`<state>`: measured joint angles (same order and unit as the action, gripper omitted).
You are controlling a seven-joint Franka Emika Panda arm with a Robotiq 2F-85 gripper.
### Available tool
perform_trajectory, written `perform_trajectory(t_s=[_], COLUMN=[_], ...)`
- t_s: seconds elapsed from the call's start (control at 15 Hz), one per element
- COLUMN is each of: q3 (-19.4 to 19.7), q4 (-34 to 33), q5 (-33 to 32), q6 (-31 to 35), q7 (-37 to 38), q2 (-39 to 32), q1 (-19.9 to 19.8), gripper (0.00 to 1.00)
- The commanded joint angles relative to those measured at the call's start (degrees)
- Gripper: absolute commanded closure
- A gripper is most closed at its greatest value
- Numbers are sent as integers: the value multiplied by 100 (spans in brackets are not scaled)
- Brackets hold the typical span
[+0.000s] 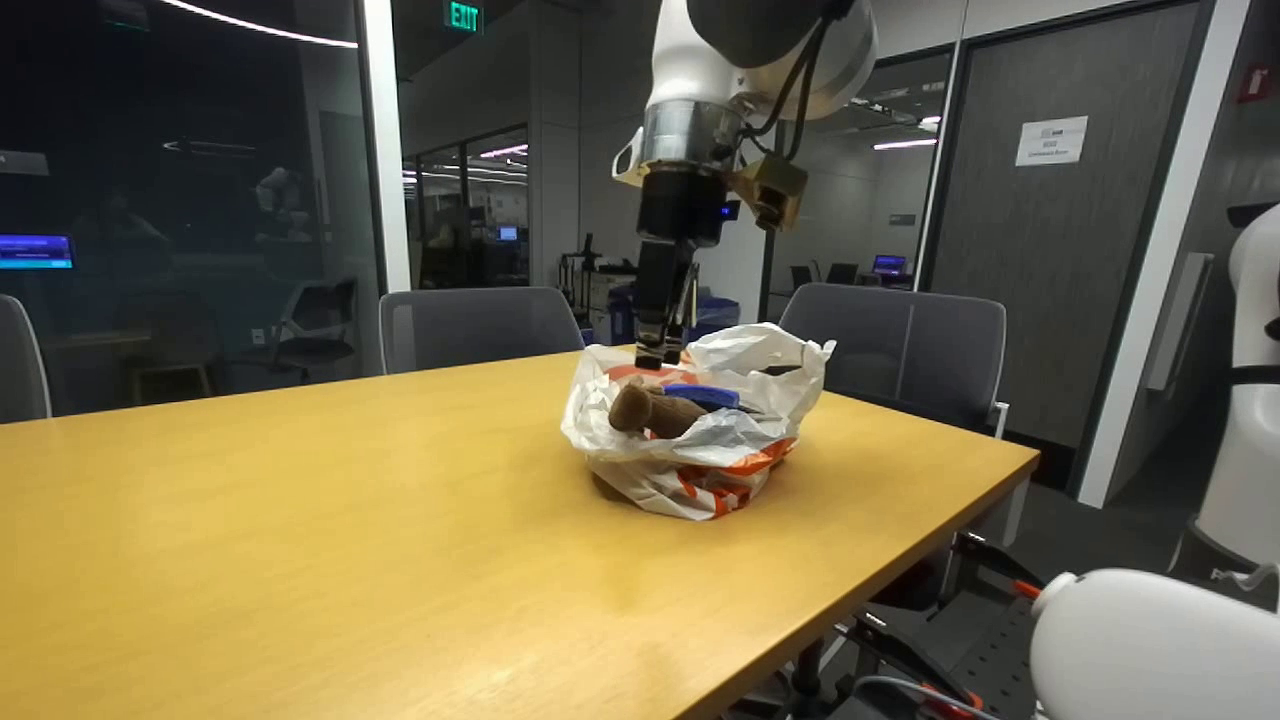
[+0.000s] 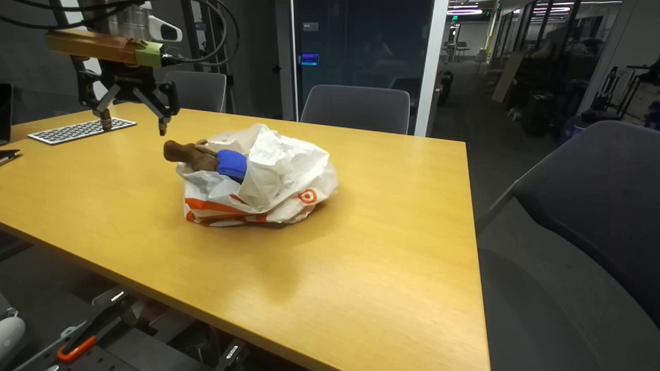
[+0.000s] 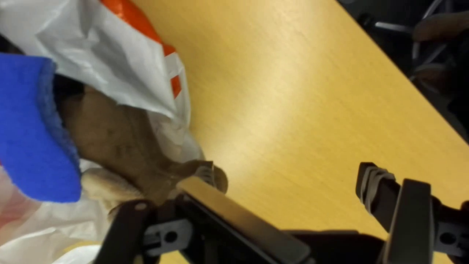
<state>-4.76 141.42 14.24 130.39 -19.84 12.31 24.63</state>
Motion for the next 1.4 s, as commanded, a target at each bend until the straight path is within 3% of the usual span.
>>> perform_trajectory(t_s=[0.0, 0.67, 0.8, 1.07, 1.33], q3=[-137, -783, -856, -844, -847], q4=[81, 654, 816, 996, 1093], q5=[588, 221, -309, -1428, -3250], q6=[-580, 1594, 2193, 2734, 2991], q7=[-609, -782, -601, -136, 855], q2=[45, -719, -785, -853, -855], q1=[-163, -254, -354, -607, -961], gripper=[0, 0, 0, 0, 0])
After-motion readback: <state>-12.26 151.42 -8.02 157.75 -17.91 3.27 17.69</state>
